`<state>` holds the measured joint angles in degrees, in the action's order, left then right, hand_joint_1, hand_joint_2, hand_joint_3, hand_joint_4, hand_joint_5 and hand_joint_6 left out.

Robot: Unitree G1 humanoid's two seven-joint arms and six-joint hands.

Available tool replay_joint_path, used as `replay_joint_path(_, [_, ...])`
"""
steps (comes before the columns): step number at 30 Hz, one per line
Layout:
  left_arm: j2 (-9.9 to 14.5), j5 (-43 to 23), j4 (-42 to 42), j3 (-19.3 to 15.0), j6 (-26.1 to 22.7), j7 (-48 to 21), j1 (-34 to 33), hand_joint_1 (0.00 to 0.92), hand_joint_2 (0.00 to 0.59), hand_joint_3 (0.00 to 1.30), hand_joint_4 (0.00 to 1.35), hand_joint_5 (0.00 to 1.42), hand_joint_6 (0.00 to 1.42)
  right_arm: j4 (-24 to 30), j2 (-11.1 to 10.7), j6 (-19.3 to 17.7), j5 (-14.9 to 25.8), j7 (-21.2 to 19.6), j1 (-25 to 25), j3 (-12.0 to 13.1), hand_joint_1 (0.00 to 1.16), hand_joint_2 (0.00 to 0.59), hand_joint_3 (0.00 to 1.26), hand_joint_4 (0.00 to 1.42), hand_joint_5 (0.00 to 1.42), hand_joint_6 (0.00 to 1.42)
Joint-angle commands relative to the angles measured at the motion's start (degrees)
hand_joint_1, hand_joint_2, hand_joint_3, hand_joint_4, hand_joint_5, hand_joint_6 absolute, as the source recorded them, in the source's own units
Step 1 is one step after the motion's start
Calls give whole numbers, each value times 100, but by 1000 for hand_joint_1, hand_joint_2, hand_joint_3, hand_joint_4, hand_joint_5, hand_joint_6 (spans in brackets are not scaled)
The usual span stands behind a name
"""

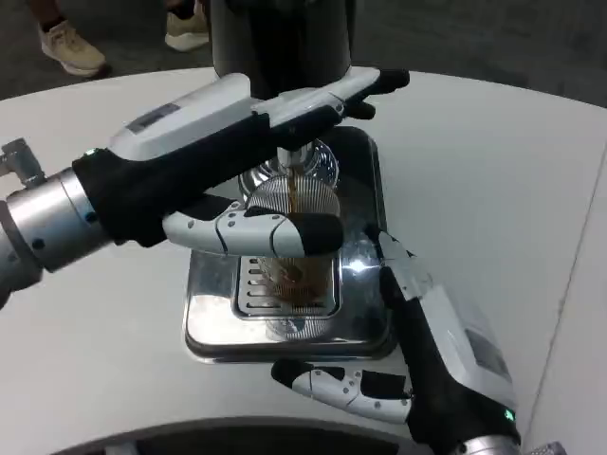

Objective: Grasp the cup under the faucet to collect the drink, then remove the cup.

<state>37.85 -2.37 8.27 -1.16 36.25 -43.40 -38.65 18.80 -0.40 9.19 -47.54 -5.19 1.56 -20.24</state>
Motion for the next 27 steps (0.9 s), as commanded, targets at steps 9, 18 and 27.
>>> replay_joint_path(9, [81,-31,-124,79,9,-44,154,0,155,0,0,107,57,-535,212,247,290,-129,-564,13,502,0,0,0,0,32])
replay_joint_path(18, [98,-54,-152,74,23,-47,174,0,154,0,0,107,57,-1143,393,284,443,-399,-1106,32,624,0,0,0,0,32])
replay_joint_path(27, [127,-91,-152,61,19,-50,199,0,154,0,0,107,57,-1443,510,326,642,-690,-1397,96,509,174,0,0,0,32])
